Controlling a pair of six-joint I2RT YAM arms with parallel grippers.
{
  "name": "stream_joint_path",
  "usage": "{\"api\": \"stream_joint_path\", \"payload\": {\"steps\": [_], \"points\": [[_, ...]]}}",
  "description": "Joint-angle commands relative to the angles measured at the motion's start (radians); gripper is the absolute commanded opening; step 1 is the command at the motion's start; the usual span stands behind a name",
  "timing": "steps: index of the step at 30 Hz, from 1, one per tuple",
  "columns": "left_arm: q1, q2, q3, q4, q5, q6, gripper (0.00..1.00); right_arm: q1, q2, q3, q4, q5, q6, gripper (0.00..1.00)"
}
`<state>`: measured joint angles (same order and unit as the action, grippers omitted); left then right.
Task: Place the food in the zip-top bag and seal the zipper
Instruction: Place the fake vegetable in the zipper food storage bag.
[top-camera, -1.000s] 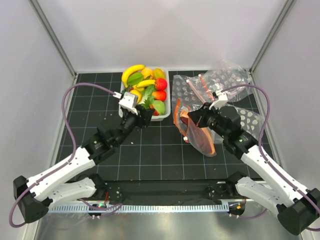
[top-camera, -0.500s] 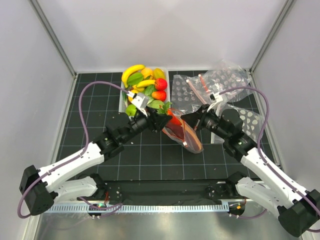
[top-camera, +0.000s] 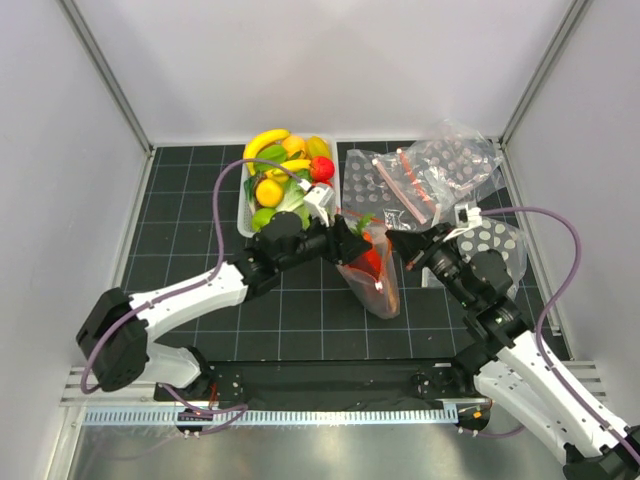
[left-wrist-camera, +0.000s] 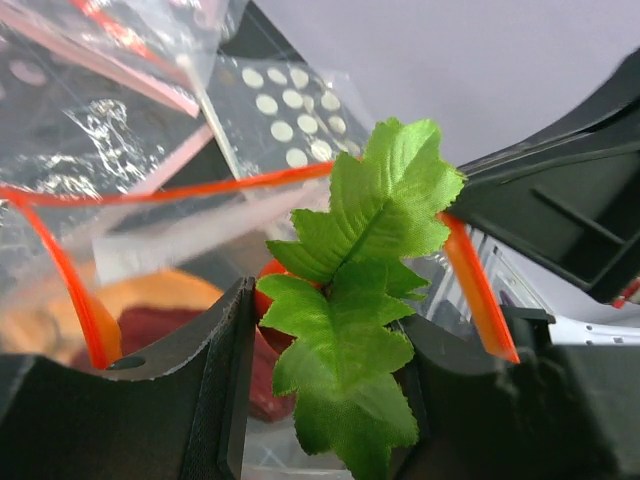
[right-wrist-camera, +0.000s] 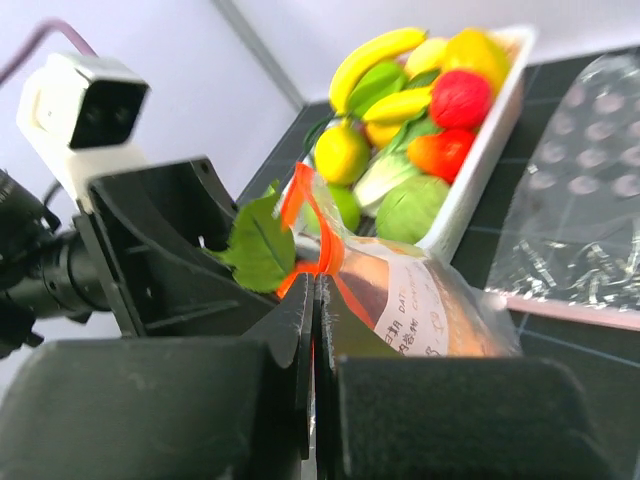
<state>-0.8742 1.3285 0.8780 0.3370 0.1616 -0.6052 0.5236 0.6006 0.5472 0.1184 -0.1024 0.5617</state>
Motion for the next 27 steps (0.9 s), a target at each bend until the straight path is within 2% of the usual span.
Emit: {"api": "stream_joint_path", "payload": {"steps": [1,2,3,4,5,8,11,15,18,25,27], "points": [[-0.026,0.047,0.113,-0.064,0.065,-0.027,0.27,0.004,-0.084,-0.016,0.084,0.182,0.018,0.01],[-0.045,0.057,0.133,-0.091,0.062,-0.015,0.4,0.006,-0.094,-0.021,0.084,0.194,0.018,0.01],[-0.055,0.072,0.15,-0.123,0.055,0.005,0.48,0.004,-0.11,-0.026,0.083,0.205,0.018,0.01],[-0.077,0.074,0.177,-0.169,0.046,0.039,0.65,0.004,-0.113,-0.026,0.079,0.222,0.018,0.01],[-0.081,0.074,0.183,-0.185,0.029,0.056,0.74,0.004,-0.111,-0.026,0.075,0.227,0.018,0.01],[-0.086,0.038,0.182,-0.213,0.001,0.093,0.89,0.004,-0.085,-0.004,0.044,0.234,0.018,0.01],[-0.086,-0.017,0.177,-0.266,-0.062,0.146,0.91,0.004,-0.055,0.014,0.02,0.239,0.017,0.01],[-0.083,-0.067,0.188,-0.37,-0.297,0.203,0.92,0.003,-0.05,0.019,0.009,0.245,0.01,0.01],[-0.054,-0.077,0.197,-0.43,-0.413,0.211,0.92,0.004,-0.053,0.023,-0.003,0.248,0.004,0.01],[0.134,-0.016,0.211,-0.515,-0.467,0.177,0.94,0.004,-0.041,0.034,-0.014,0.244,0.001,0.01],[0.155,0.037,0.223,-0.516,-0.473,0.177,0.95,0.004,-0.035,0.04,-0.02,0.237,-0.002,0.01]]}}
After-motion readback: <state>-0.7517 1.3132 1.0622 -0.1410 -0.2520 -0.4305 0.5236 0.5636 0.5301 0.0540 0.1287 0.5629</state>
